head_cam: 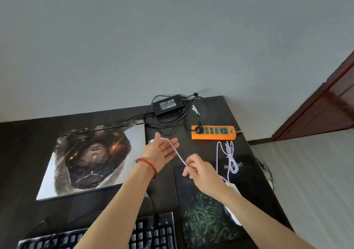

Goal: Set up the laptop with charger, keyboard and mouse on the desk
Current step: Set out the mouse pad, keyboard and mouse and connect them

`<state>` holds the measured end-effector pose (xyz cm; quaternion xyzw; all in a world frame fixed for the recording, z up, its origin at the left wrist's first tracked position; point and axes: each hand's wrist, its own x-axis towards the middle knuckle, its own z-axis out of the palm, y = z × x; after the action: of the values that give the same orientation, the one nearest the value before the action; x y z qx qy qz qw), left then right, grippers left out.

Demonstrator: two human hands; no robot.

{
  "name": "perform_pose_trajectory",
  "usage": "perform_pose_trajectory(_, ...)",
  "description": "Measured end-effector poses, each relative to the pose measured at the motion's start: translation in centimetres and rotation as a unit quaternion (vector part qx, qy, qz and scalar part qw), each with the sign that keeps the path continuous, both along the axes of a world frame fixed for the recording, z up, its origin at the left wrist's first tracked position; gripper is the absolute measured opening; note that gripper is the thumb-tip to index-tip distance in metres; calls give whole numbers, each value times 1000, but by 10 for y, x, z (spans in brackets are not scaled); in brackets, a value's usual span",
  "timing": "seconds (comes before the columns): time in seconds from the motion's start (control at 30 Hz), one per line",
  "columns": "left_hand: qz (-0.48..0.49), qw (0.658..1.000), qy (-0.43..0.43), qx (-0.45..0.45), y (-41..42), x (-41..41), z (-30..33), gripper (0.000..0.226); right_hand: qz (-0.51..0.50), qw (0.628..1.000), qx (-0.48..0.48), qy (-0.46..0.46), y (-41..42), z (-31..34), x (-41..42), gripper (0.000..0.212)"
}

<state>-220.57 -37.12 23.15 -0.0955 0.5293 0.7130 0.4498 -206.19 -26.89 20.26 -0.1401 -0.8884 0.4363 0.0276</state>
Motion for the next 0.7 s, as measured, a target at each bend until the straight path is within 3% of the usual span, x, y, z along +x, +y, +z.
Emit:
perform_pose_trajectory(0.07,-3,996,61,-59,-17,-1,-9,25,-9,998,-56,-39,-17,-13,-4,4)
perform_pose_trajectory(0.17,-52,977,168,-117,-42,-7,-24,24,-92,980,-171,-53,-22,-10,-27,25)
perform_pose_trajectory(0.27,-138,932,294,-159,-61,-14,-30,31,-175,948,-256,-69,-21,3,-62,27)
perform_pose_trajectory(0.37,-223,896,351,-154,-67,-18,-31,33,-170,929,-310,-113,-30,11,-93,26)
perform_pose_trajectory(0.5,-232,881,360,-203,-64,-30,-40,22,-209,931,-291,-64,-40,4,-123,25)
perform_pose_trajectory(0.6,-222,812,427,-331,-75,-53,-64,27,-257,935,-242,-33,-31,-13,-140,26)
perform_pose_trajectory(0.7,-202,759,448,-426,-90,-74,-94,32,-231,969,-76,-52,-18,-39,-154,28)
